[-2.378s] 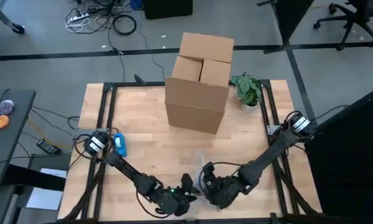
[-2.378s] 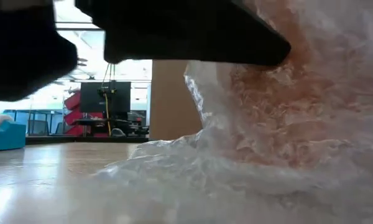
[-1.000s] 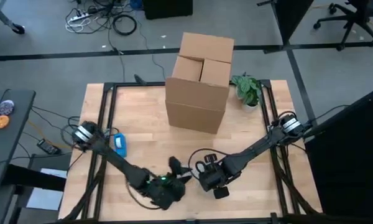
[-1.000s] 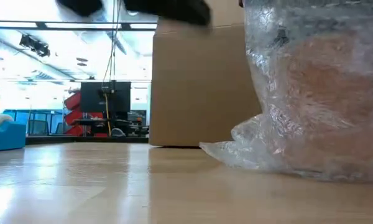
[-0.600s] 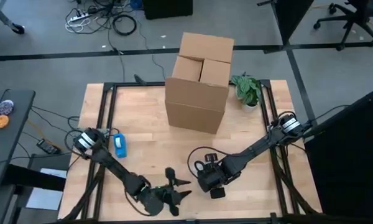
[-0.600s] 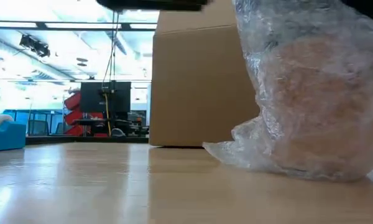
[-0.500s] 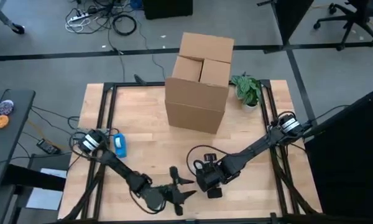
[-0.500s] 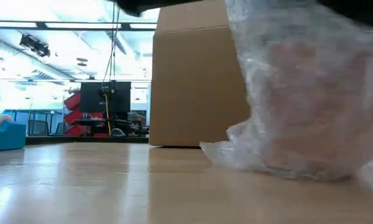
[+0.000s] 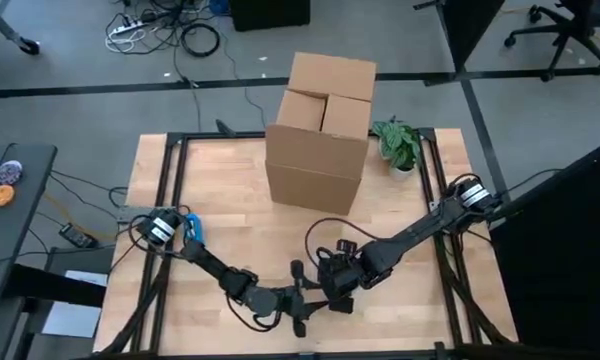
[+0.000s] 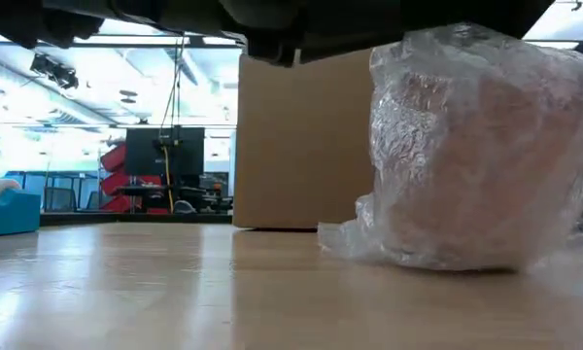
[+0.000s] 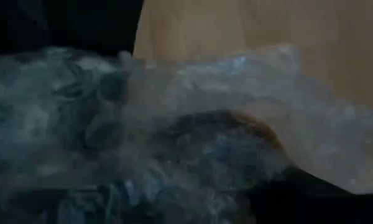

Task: Wrap mug
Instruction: Wrap the orange mug using the transparent bubble wrap

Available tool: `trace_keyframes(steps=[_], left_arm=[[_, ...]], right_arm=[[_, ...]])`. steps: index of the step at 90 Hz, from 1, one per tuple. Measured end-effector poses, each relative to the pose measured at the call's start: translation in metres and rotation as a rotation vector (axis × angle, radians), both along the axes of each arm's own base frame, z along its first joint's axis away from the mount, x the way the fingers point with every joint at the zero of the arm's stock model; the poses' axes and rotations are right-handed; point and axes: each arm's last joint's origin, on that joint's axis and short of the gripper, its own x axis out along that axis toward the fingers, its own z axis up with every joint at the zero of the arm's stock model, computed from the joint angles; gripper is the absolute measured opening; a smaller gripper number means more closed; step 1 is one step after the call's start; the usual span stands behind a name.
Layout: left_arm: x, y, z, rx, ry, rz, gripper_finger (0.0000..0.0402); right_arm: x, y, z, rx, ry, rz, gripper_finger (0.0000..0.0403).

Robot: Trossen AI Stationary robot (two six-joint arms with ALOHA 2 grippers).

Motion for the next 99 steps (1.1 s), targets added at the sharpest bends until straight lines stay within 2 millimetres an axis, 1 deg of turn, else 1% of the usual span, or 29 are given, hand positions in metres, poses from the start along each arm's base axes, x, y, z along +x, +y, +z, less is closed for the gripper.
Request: trace_keyframes(steps=[13, 26, 38, 48, 56, 64, 72, 79, 84, 90, 99], left_arm=[[0.002, 0.003, 0.000, -0.004, 0.004, -0.011, 0.0162], [0.003, 0.004, -0.001, -0.015, 0.006, -0.007, 0.0162], [0.003, 0.004, -0.001, -0.018, 0.009, -0.005, 0.0162], [0.003, 0.005, -0.001, -0.017, 0.008, 0.005, 0.0162], [0.003, 0.005, -0.001, -0.017, 0.008, 0.013, 0.0162], [0.003, 0.006, -0.001, -0.016, 0.008, 0.021, 0.0162], [0.004, 0.008, -0.001, -0.019, 0.008, 0.029, 0.0162], [0.005, 0.010, -0.001, -0.018, 0.009, 0.033, 0.0162], [0.006, 0.011, -0.001, -0.018, 0.010, 0.037, 0.0162], [0.007, 0.012, -0.002, -0.017, 0.014, 0.040, 0.0162], [0.008, 0.016, -0.004, -0.026, 0.031, 0.052, 0.0162]], right_arm=[[-0.011, -0.001, 0.018, 0.016, -0.016, 0.000, 0.0170], [-0.030, -0.007, 0.041, 0.031, -0.012, -0.027, 0.0174], [-0.061, -0.010, 0.062, 0.029, 0.049, -0.066, 0.0174], [-0.091, -0.005, 0.070, 0.009, 0.138, -0.126, 0.0174], [-0.109, 0.007, 0.063, -0.010, 0.189, -0.154, 0.0174], [-0.120, 0.020, 0.051, -0.008, 0.204, -0.175, 0.0174], [-0.129, 0.029, 0.031, -0.033, 0.228, -0.200, 0.0174], [-0.134, 0.032, 0.013, -0.098, 0.226, -0.219, 0.0174], [-0.136, 0.033, 0.000, -0.168, 0.205, -0.216, 0.0174], [-0.134, 0.033, -0.012, -0.250, 0.146, -0.189, 0.0174], [-0.125, 0.035, -0.016, -0.362, 0.021, -0.099, 0.0174]])
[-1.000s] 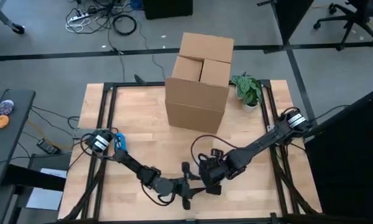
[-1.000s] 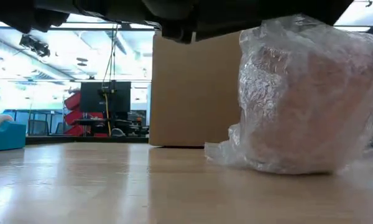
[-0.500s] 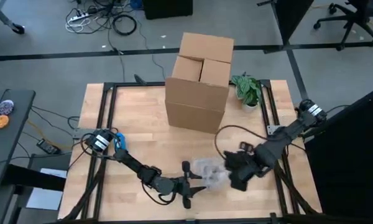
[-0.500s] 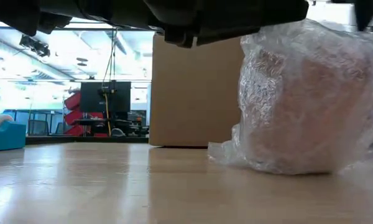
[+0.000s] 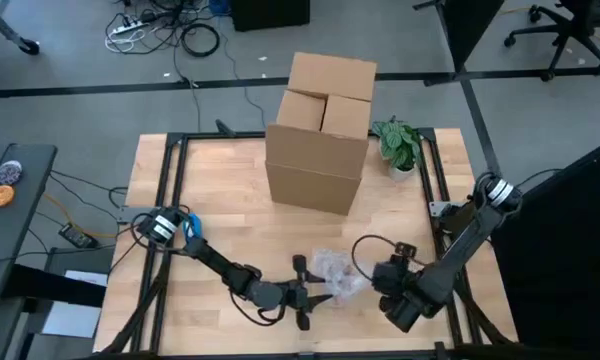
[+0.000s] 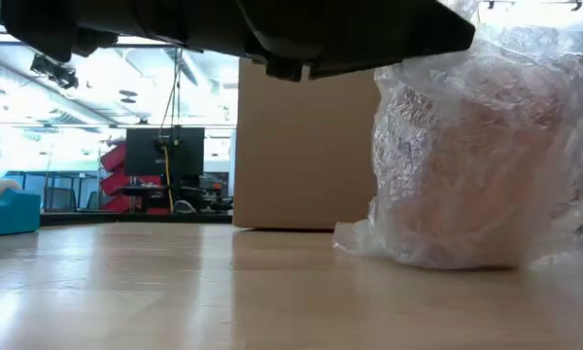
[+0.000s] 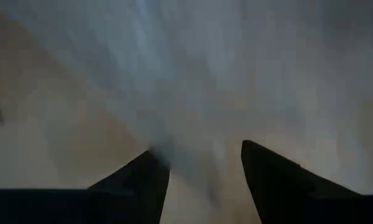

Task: Wrap mug
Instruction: Wrap the orange mug using the transparent bubble wrap

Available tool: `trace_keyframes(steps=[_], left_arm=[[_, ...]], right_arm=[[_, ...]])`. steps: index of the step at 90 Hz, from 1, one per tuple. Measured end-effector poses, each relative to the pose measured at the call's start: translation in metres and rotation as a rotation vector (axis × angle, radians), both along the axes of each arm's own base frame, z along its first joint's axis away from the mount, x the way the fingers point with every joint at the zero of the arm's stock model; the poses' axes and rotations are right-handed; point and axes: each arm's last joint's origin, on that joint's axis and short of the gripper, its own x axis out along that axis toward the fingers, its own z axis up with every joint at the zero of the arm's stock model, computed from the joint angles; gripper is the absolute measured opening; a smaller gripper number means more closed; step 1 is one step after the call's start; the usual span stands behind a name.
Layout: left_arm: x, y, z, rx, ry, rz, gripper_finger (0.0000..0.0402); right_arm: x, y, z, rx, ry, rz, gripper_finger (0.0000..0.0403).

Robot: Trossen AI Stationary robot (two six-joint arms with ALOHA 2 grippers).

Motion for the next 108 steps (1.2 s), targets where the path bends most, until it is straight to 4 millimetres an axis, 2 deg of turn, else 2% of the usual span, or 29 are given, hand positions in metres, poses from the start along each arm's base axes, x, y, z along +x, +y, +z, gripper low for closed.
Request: trace_keyframes(steps=[15, 37, 45, 65, 79, 108], left_arm=[[0.003, 0.006, -0.003, -0.041, 0.024, 0.015, 0.0162], [0.006, 0.011, -0.004, -0.061, 0.026, 0.028, 0.0162], [0.007, 0.014, -0.004, -0.066, 0.026, 0.031, 0.0162], [0.010, 0.015, 0.000, -0.067, 0.021, 0.041, 0.0162], [0.007, 0.018, 0.013, -0.058, 0.028, 0.069, 0.0162], [-0.012, 0.029, 0.060, -0.015, 0.140, 0.079, 0.0162]], right_arm=[[0.024, 0.005, 0.011, -0.117, -0.124, 0.201, 0.0174], [0.050, 0.005, 0.024, -0.159, -0.137, 0.416, 0.0174], [0.059, 0.001, 0.024, -0.162, -0.129, 0.474, 0.0174], [0.084, -0.026, 0.014, -0.062, -0.095, 0.543, 0.0158], [0.092, -0.040, 0.011, -0.037, -0.081, 0.531, 0.0138], [0.098, -0.049, 0.010, -0.036, -0.075, 0.508, 0.0121]])
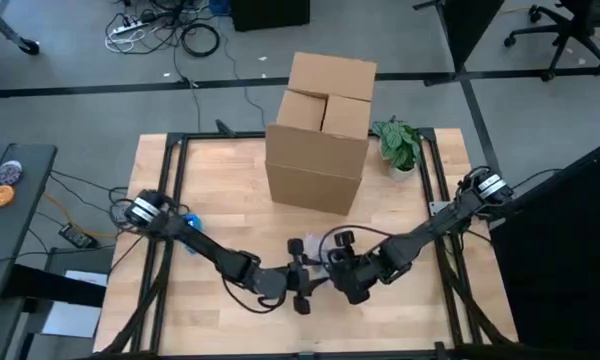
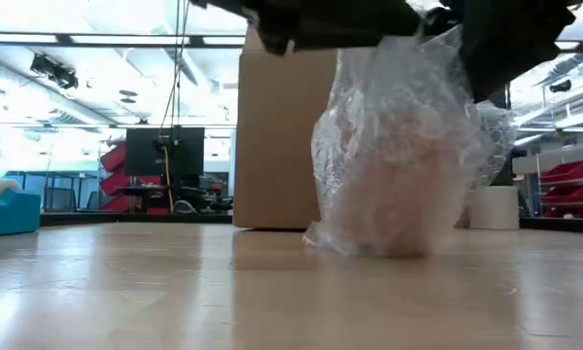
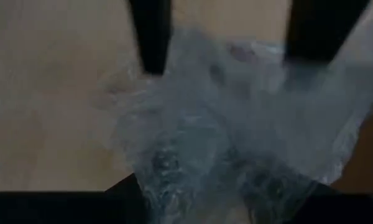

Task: Wrap mug
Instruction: Wrap the orange mug using the transparent bubble wrap

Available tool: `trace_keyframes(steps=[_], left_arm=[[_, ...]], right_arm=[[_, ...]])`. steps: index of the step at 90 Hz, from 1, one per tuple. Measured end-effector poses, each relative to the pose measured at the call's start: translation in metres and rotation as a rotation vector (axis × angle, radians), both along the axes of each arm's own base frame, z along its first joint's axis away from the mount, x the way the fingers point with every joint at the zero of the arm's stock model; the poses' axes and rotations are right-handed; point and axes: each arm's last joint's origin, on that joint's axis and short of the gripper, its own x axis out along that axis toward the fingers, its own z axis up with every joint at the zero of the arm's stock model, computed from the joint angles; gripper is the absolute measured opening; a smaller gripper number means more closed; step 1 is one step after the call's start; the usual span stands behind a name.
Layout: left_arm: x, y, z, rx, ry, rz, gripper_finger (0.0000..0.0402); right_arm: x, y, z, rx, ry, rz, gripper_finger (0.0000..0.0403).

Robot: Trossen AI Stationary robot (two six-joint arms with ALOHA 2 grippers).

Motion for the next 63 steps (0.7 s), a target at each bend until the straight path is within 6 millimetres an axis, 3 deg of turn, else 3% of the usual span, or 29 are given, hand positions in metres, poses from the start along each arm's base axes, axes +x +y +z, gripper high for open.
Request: trace_keyframes(steps=[18, 46, 63], left_arm=[[-0.012, 0.007, 0.014, -0.012, 0.081, 0.020, 0.0162], [0.007, 0.042, -0.026, -0.115, 0.231, 0.089, 0.0162], [0.015, 0.055, -0.035, -0.169, 0.252, 0.077, 0.0162]], right_arm=[[0.002, -0.003, 0.000, 0.004, -0.002, -0.012, 0.0119], [0.012, -0.007, 0.005, 0.040, -0.061, -0.034, 0.0112], [0.014, -0.014, 0.018, 0.052, 0.005, -0.043, 0.0112]])
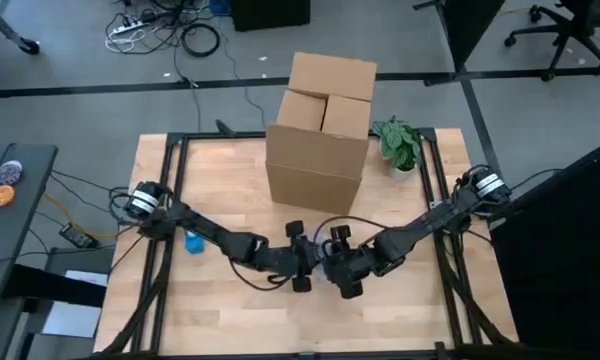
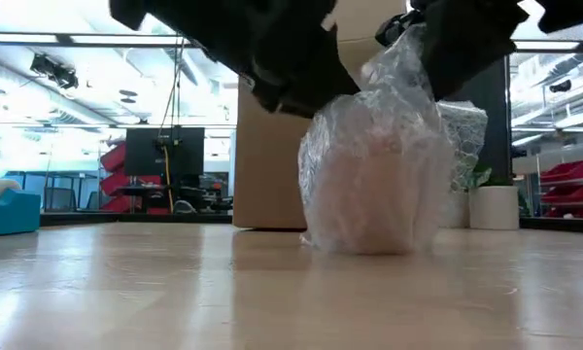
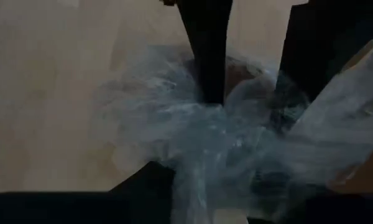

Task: Wrap mug
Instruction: Wrap the orange mug using the transparent bubble wrap

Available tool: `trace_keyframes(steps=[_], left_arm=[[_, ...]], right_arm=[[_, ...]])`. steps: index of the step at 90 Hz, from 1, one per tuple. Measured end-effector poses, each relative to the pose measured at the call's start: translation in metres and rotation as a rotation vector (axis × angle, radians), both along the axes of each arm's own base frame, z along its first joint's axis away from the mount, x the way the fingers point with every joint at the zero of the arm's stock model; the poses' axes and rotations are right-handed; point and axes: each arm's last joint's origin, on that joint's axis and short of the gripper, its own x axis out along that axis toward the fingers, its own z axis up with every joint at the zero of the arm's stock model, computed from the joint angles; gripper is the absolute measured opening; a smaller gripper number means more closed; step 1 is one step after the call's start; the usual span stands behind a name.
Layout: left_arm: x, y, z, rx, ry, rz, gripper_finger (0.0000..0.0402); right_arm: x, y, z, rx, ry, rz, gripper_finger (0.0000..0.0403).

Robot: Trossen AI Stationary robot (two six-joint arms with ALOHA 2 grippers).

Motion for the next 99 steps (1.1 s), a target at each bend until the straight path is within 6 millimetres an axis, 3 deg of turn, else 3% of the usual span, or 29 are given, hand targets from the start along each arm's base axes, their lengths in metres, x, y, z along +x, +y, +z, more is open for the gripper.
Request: trace_keyframes(steps=[20, 31, 48, 70, 91, 99], left_arm=[[0.002, 0.004, -0.001, 0.003, 0.007, -0.028, 0.0162], [0.004, 0.008, -0.001, -0.011, 0.006, -0.039, 0.0162], [0.005, 0.007, 0.001, 0.004, -0.020, -0.060, 0.0162], [-0.009, 0.006, 0.019, 0.016, 0.023, -0.086, 0.0162], [-0.025, 0.001, 0.050, -0.011, 0.007, -0.133, 0.0162], [-0.027, -0.001, 0.051, -0.026, 0.020, -0.160, 0.0162]], right_arm=[[0.002, 0.000, 0.028, -0.022, 0.029, 0.032, 0.0112], [0.008, -0.005, 0.032, -0.026, 0.004, 0.061, 0.0111], [0.024, -0.019, 0.011, 0.073, 0.012, 0.070, 0.0093], [0.031, -0.031, -0.015, 0.102, 0.080, 0.052, 0.0009], [0.029, -0.041, -0.027, 0.116, 0.138, 0.005, 0.0004], [0.029, -0.042, -0.027, 0.118, 0.138, -0.001, 0.0002]])
